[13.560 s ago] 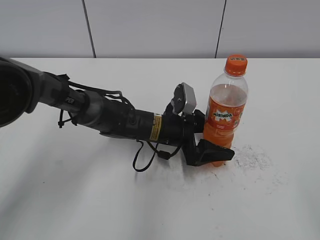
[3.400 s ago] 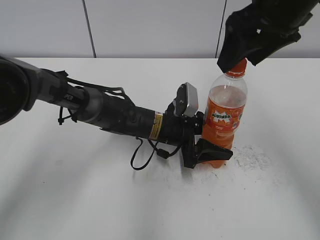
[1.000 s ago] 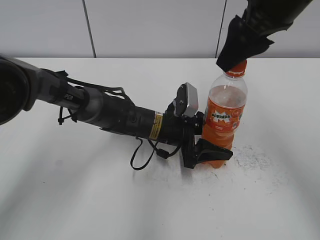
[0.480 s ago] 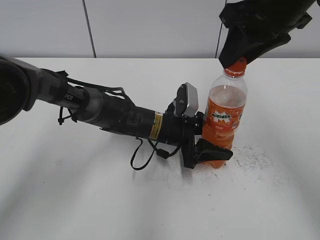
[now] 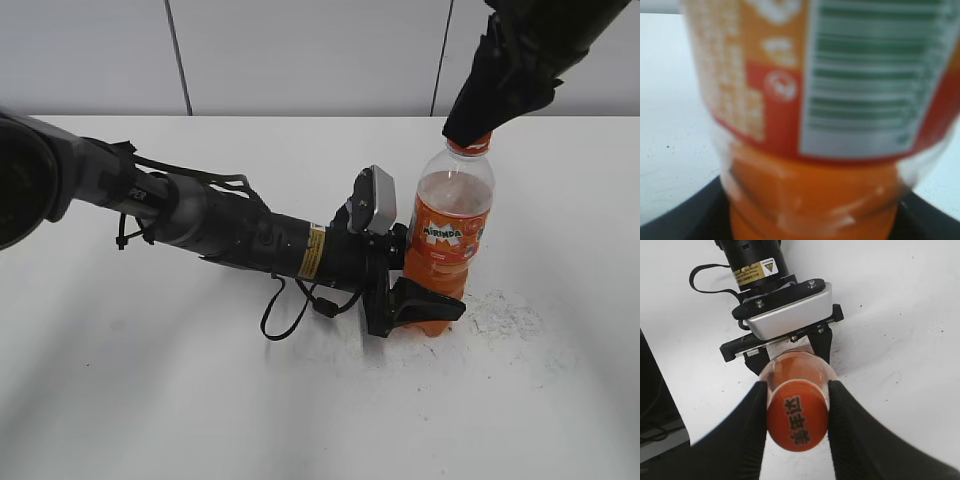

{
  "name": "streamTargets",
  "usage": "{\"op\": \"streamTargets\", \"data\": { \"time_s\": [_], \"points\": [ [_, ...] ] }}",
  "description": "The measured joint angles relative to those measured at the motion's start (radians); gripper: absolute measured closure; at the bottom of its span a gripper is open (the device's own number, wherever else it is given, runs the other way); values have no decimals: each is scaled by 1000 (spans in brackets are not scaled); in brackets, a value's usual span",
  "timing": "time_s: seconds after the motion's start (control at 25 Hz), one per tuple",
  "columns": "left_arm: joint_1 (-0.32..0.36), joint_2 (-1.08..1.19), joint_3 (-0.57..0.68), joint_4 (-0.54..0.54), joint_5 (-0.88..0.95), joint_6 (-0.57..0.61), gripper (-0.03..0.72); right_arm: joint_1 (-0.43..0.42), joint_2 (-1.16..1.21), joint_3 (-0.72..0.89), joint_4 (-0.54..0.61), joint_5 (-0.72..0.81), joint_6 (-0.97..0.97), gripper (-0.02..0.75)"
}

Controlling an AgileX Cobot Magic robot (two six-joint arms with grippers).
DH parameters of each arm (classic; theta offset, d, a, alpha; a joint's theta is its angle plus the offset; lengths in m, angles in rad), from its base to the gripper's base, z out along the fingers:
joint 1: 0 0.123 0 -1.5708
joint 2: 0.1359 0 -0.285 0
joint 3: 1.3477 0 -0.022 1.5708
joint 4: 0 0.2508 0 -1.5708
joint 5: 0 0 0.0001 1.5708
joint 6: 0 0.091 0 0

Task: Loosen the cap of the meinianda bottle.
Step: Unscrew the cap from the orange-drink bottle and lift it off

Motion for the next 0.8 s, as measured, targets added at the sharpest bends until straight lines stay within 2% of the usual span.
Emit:
{"op": "streamTargets", "data": {
  "time_s": [0.08, 0.16, 0.24, 0.28, 0.4, 0.56, 0.68, 0.76, 0.8],
  "points": [
    [0, 0, 0, 0, 0, 0, 177, 0, 0, 0, 0, 1, 8, 468],
    [0, 0, 0, 0, 0, 0, 177, 0, 0, 0, 0, -14, 71, 433],
    [0, 0, 0, 0, 0, 0, 177, 0, 0, 0, 0, -38, 173, 352],
    [0, 0, 0, 0, -1, 0, 177, 0, 0, 0, -1, -58, 263, 282],
    [0, 0, 0, 1, -1, 0, 177, 0, 0, 0, -15, -66, 497, 204],
    [0, 0, 0, 1, -1, 0, 177, 0, 0, 0, -25, -16, 744, 188],
    [0, 0, 0, 1, -1, 0, 177, 0, 0, 0, -25, -7, 796, 185],
    [0, 0, 0, 1, -1, 0, 177, 0, 0, 0, -25, -6, 801, 211],
    [0, 0, 0, 1, -1, 0, 177, 0, 0, 0, -25, -6, 801, 257]
  ]
}}
